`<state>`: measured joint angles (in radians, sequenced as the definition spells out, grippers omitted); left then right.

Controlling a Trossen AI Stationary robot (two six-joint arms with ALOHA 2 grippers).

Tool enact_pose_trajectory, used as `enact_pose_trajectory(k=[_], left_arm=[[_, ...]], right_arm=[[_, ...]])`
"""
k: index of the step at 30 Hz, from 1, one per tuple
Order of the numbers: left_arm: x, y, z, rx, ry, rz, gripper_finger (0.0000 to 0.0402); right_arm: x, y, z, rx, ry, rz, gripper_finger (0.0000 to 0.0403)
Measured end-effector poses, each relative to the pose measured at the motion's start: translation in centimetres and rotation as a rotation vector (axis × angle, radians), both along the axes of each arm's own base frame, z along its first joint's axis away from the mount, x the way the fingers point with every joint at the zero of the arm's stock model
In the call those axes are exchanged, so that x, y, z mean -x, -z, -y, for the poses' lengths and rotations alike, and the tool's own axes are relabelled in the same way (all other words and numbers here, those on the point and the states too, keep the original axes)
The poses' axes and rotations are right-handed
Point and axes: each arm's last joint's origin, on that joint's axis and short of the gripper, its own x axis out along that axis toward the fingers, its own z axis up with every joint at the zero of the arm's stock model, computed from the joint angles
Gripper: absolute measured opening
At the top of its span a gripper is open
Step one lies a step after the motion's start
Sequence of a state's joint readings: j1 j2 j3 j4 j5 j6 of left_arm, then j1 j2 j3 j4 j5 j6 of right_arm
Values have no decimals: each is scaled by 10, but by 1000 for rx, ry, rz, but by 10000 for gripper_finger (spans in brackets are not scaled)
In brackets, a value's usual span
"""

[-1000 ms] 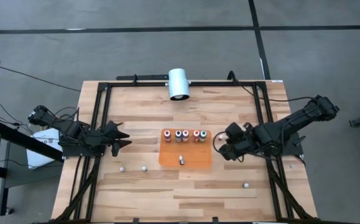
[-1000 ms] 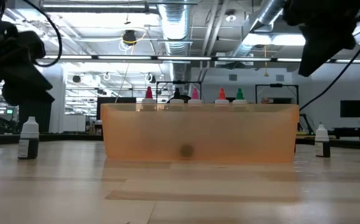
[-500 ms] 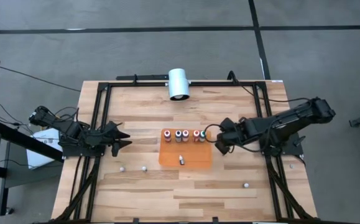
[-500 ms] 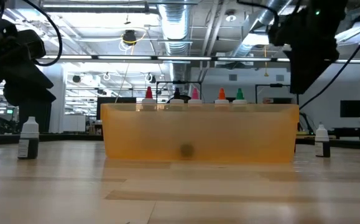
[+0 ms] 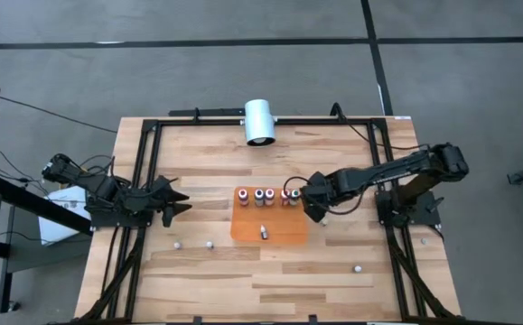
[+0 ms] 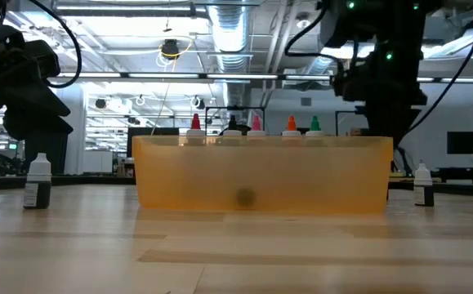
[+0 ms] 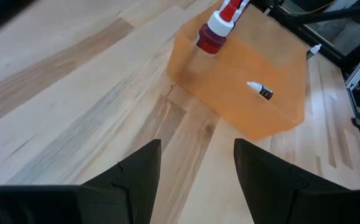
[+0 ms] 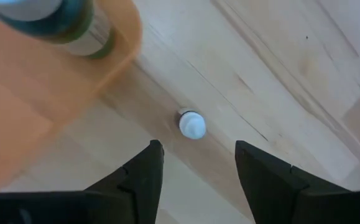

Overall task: Pick & Place food coloring
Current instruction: Put the small brown food coloring into the orange bin

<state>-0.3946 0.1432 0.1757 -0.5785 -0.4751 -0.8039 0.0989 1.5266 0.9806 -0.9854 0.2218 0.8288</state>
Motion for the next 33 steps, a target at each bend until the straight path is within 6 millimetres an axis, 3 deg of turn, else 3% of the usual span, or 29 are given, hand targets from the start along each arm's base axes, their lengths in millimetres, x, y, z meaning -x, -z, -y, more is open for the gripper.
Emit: enact_pose_trajectory(k=[9, 33], left_arm=[[0, 0, 1, 14, 16, -3, 194], [0, 1, 2, 67, 31, -7, 194]], right_arm=[[-5, 12, 7, -6, 32, -48, 194], [-7, 16, 10, -11, 109, -38, 219]])
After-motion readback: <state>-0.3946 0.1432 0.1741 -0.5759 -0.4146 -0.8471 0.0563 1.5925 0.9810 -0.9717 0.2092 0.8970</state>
